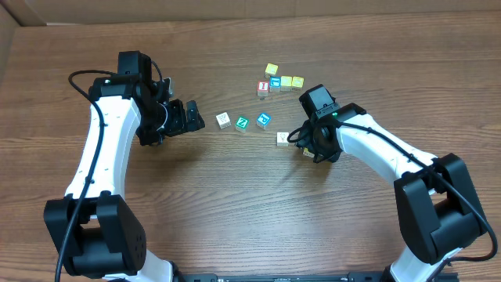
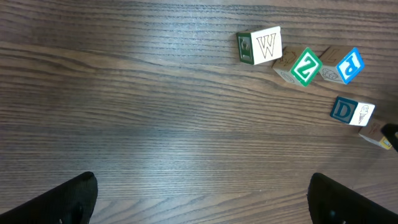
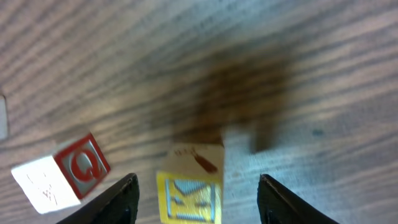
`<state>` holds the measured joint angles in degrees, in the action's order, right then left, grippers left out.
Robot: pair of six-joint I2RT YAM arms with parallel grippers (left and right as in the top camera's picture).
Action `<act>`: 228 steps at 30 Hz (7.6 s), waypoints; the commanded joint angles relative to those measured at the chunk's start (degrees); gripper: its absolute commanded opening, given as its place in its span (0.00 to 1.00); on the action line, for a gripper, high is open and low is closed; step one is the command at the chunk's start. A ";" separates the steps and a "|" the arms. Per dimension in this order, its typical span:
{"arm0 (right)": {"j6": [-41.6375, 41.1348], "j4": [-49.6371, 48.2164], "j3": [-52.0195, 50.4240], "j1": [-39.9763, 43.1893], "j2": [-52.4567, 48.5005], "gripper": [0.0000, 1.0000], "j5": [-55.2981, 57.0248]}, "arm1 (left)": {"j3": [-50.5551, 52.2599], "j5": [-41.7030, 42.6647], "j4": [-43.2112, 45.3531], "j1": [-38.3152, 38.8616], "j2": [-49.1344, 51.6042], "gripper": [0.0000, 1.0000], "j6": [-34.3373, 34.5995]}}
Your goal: Flip 5 blocks
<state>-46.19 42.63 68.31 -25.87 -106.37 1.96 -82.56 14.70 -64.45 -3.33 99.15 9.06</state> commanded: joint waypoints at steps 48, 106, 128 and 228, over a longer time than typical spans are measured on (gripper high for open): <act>2.91 0.90 -1.51 -1.29 -0.15 0.49 1.03 | -1.11 -0.28 0.24 0.74 0.55 1.00 -0.04; -0.46 -1.51 2.01 -19.52 -0.07 0.33 4.52 | -1.11 -0.28 0.24 0.74 0.55 1.00 -0.04; 0.81 -1.66 0.26 -19.52 -0.17 0.33 2.49 | -1.11 -0.28 0.24 0.74 0.55 1.00 -0.04; 17.97 2.82 15.26 -7.67 -10.58 0.48 0.11 | -1.11 -0.28 0.24 0.74 0.55 1.00 -0.04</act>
<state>-28.47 45.95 83.66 -33.47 -116.97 1.76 -82.56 14.70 -64.27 -3.33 99.15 9.06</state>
